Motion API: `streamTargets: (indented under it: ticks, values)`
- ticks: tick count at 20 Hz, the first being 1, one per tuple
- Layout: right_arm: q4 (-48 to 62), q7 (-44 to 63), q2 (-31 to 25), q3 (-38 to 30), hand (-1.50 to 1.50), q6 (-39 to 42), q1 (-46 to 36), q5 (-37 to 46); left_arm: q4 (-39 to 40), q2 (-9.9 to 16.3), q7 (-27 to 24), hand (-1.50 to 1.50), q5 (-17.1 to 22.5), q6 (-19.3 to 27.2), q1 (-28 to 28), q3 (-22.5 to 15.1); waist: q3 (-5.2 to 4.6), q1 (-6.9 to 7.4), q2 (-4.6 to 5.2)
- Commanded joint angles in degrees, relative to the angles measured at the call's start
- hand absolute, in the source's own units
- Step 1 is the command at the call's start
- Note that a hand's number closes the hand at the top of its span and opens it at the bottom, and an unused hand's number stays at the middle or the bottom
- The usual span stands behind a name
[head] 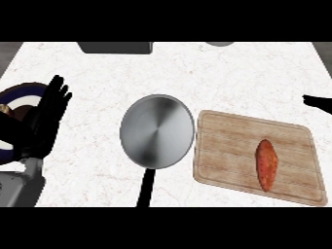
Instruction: Pick the sweet potato from the cutting board and place it in the pan
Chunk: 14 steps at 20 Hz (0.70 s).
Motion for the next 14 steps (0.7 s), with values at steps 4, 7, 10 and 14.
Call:
streamTargets:
  ticks: [4,7,10,14]
  values:
    - [-3.9,5.1,-1.2,6.9,-1.5,7.5,0.9,7.6,-2.1,1.9,1.8,0.0,0.9,-1.9,1.5,3.2,0.05,-0.69,-0.15]
    - [-4.9,5.7,1.5,8.4,-1.5,8.2,1.0,11.5,-2.9,-1.7,1.3,0.0,-3.1,0.5,1.8,0.2,0.06,-0.76,-0.11]
    - [-5.6,6.0,0.9,8.2,-1.5,9.5,-1.0,15.3,-3.6,0.6,4.2,0.0,-1.2,-1.5,0.2,3.8,0.07,-0.62,-0.11]
    - [-16.2,11.6,-2.3,5.3,-1.5,11.3,2.6,16.4,1.9,-1.6,-2.4,0.0,-1.4,-4.3,2.5,4.0,0.0,-1.59,-0.2]
